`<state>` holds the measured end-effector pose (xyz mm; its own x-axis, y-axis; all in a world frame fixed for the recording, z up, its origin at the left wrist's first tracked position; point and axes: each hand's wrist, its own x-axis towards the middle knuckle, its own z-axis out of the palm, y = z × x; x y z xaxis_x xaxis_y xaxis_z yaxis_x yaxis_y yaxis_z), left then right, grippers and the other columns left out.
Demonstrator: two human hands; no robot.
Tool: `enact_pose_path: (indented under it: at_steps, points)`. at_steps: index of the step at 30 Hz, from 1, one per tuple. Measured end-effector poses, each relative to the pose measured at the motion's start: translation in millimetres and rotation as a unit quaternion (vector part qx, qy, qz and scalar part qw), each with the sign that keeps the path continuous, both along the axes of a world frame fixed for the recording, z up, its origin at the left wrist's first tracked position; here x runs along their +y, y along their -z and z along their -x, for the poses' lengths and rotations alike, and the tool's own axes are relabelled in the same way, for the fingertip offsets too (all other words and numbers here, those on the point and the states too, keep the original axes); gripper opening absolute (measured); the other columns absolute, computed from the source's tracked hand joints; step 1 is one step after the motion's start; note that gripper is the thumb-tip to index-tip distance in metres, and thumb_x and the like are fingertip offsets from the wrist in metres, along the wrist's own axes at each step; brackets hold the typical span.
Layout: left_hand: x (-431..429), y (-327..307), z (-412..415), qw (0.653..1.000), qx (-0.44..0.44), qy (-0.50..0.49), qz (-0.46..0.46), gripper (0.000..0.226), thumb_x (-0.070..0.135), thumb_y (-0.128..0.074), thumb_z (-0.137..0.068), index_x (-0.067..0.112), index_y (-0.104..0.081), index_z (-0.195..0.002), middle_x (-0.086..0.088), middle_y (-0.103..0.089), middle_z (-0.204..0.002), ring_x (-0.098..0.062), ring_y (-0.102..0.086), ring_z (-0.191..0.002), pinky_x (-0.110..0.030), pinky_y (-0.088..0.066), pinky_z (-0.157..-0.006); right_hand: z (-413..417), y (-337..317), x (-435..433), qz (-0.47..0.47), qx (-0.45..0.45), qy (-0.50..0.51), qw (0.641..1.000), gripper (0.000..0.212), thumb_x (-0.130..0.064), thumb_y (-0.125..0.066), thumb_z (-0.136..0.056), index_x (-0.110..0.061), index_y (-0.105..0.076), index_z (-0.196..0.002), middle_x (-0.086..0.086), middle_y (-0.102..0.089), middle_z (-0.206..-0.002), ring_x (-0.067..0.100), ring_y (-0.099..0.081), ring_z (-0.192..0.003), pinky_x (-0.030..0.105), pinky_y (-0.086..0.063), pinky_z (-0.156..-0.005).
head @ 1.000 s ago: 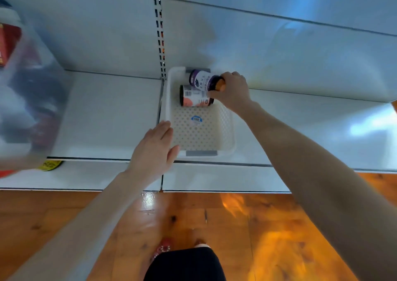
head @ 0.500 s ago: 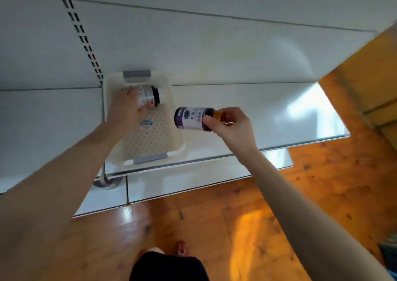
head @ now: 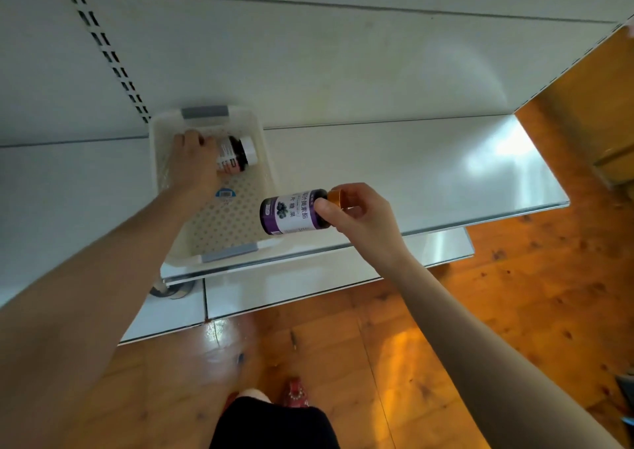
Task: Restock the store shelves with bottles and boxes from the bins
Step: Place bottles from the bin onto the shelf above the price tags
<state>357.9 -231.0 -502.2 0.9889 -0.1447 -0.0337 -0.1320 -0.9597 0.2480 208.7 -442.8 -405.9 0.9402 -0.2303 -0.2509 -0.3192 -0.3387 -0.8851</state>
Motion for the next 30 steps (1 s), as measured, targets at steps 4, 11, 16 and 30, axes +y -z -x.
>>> enact_pose_path:
  at_steps: [4, 11, 16, 30]
  points:
    - [8.4, -32.6, 31.3, 0.993, 0.008, -0.046, 0.104, 0.056, 0.034, -0.077, -0.07, 0.0, -0.054, -0.109, -0.025, -0.05, -0.112, -0.035, -0.042, -0.11, -0.037, -0.029, -0.087, 12.9, -23.9, 4.2, -0.002, 0.014, -0.015, 1.0, 0.021, -0.032, -0.068, -0.081, -0.019, -0.058, -0.094, 0.002, -0.065, -0.091, 0.017, -0.062, -0.083, 0.029, -0.052, -0.07]
    - [15.6, -120.8, 120.7, 0.928, 0.117, -0.133, 0.329, 0.038, 0.026, -0.08, -0.068, 0.005, -0.063, -0.095, -0.007, -0.064, -0.086, -0.014, -0.065, -0.073, -0.025, -0.048, -0.062, 50.3, -106.7, 5.2, -0.026, 0.053, -0.096, 0.994, 0.024, -0.022, -0.064, -0.085, -0.019, -0.055, -0.106, 0.0, -0.059, -0.094, 0.012, -0.058, -0.062, 0.018, -0.048, -0.054]
    - [18.2, -170.6, 185.5, 0.882, 0.194, -0.175, 0.393, 0.055, 0.03, -0.082, -0.066, 0.009, -0.056, -0.109, -0.011, -0.066, -0.103, -0.027, -0.063, -0.088, -0.037, -0.051, -0.082, 74.9, -178.1, -0.2, -0.035, 0.067, -0.195, 0.978, 0.03, -0.003, -0.064, -0.083, -0.024, -0.055, -0.103, -0.014, -0.053, -0.089, 0.0, -0.055, -0.068, 0.013, -0.048, -0.061]
    - [16.3, -335.7, 251.4, 0.845, 0.128, -0.081, 0.513, 0.042, 0.005, -0.072, -0.075, 0.018, -0.05, -0.108, 0.006, -0.059, -0.091, -0.006, -0.056, -0.073, -0.009, -0.043, -0.042, 123.0, -319.2, -11.6, 0.136, -0.036, -0.123, 0.982, 0.017, -0.03, -0.063, -0.084, -0.043, -0.054, -0.09, -0.016, -0.059, -0.09, 0.008, -0.056, -0.076, 0.019, -0.043, -0.064]
